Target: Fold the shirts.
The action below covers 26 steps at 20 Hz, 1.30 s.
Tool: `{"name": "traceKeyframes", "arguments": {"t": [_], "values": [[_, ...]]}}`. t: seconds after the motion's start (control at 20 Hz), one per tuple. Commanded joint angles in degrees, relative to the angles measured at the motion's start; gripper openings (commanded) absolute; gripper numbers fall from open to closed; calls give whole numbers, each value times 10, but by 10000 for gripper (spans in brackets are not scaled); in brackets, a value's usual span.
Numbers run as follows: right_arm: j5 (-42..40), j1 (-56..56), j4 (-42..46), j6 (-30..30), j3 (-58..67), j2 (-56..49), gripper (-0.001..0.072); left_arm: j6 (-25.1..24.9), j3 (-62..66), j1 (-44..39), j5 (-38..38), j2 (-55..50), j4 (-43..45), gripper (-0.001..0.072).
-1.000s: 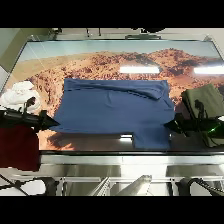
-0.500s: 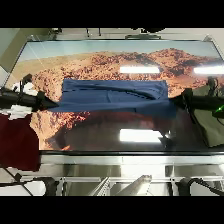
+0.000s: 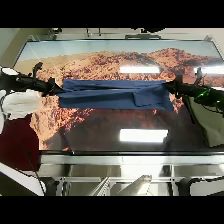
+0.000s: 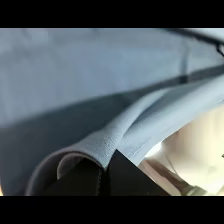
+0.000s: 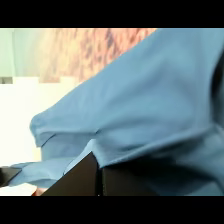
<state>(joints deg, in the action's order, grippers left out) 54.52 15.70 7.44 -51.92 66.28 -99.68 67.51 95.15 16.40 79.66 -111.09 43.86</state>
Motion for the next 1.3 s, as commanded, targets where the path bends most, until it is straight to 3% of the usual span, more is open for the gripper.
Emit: {"name": "traceKeyframes", "arguments": {"t": [0.0,0.2,0.25,0.3,0.35,0.5,0.55,0.65,0.7,0.8,0.9,0.95,1.0,1.25], "values": [[-19,-9,-17,64,34,-61,15,16,77,-7,10,-80,1,10],[-27,-9,-17,133,37,-68,27,26,122,-7,28,-128,0,11],[-27,-9,-17,139,39,-68,160,26,131,-7,28,-134,0,33],[-26,-8,-17,143,42,-68,288,26,141,-6,29,-136,0,191],[-26,-8,-12,143,47,-67,303,26,151,-5,31,-136,0,278],[-3,10,30,141,73,-56,304,39,209,-1,81,-136,3,277],[7,22,62,124,87,-50,310,51,234,5,101,-136,6,278],[11,47,171,42,117,-39,535,75,266,20,118,-126,26,277],[19,56,229,-8,132,-39,602,78,263,29,111,-114,38,278],[37,65,304,-51,142,-39,641,80,217,49,66,-71,46,277],[43,60,311,-49,141,-48,641,80,179,62,26,-36,46,275],[43,54,312,-49,141,-54,640,80,172,64,22,-26,46,193],[43,48,309,-40,142,-62,641,79,172,63,28,-21,45,-2],[70,3,309,-38,167,-115,640,73,195,30,42,-18,46,1]]}}
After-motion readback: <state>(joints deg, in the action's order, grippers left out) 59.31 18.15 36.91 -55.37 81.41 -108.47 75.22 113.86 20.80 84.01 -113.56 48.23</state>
